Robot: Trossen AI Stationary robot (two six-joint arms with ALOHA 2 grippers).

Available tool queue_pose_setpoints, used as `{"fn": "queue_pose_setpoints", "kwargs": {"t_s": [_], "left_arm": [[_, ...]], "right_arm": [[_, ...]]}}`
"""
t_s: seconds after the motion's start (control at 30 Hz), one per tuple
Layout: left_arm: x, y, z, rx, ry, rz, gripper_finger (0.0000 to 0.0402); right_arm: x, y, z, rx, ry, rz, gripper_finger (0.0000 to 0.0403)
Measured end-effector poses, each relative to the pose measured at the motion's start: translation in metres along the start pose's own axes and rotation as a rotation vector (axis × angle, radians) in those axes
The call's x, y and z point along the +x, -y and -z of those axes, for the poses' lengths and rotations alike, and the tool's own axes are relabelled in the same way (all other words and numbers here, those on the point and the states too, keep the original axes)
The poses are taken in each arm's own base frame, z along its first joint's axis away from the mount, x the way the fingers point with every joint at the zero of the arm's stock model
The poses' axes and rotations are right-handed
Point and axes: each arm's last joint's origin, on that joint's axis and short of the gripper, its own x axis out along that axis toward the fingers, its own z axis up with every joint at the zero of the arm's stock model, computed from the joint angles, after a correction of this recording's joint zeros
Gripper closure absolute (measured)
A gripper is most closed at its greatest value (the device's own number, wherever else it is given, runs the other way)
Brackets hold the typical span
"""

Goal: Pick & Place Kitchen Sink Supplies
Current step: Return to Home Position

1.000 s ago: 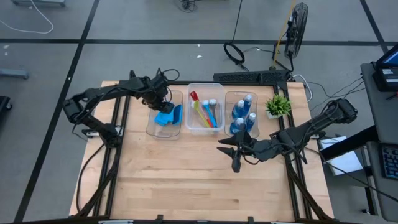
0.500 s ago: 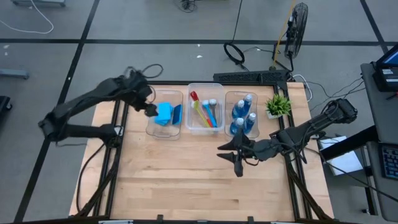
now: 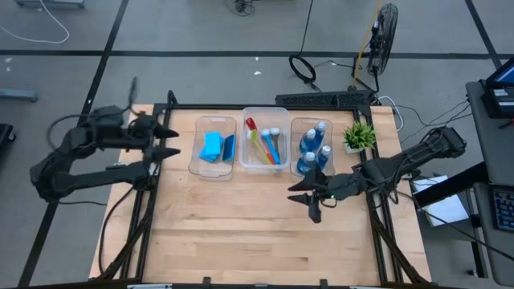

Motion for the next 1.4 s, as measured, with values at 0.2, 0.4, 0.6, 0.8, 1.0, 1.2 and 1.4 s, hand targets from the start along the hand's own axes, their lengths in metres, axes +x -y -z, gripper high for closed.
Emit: {"fn": "queue_pose_setpoints", "kwargs": {"t_s": [0.2, 0.4, 0.6, 0.8, 1.0, 1.2, 1.4], "left_arm": [[-0.022, 0.007, 0.011, 0.133, 0.096, 0.047, 0.0037], [-0.017, 0.000, 0.037, 0.154, 0.209, 0.116, 0.0028], [-0.013, -0.008, 0.061, 0.148, 0.255, 0.136, 0.0036], [-0.010, -0.015, 0.078, 0.144, 0.260, 0.137, 0.0040], [0.003, -0.022, 0.095, 0.151, 0.293, 0.146, 0.0029], [0.026, -0.033, 0.112, 0.149, 0.320, 0.155, 0.0028], [0.053, -0.044, 0.129, 0.124, 0.378, 0.179, 0.0037]], "right_arm": [[-0.020, 0.028, 0.019, -0.010, 0.011, -0.075, 0.0287], [-0.041, 0.056, 0.056, 0.016, 0.147, -0.130, 0.0287], [-0.055, 0.081, 0.095, 0.102, 0.198, -0.154, 0.0287], [-0.064, 0.098, 0.122, 0.130, 0.264, -0.185, 0.0287], [-0.068, 0.109, 0.139, 0.156, 0.344, -0.188, 0.0287], [-0.071, 0.112, 0.142, 0.126, 0.386, -0.180, 0.0287], [-0.071, 0.114, 0.141, 0.097, 0.422, -0.094, 0.0287]]}}
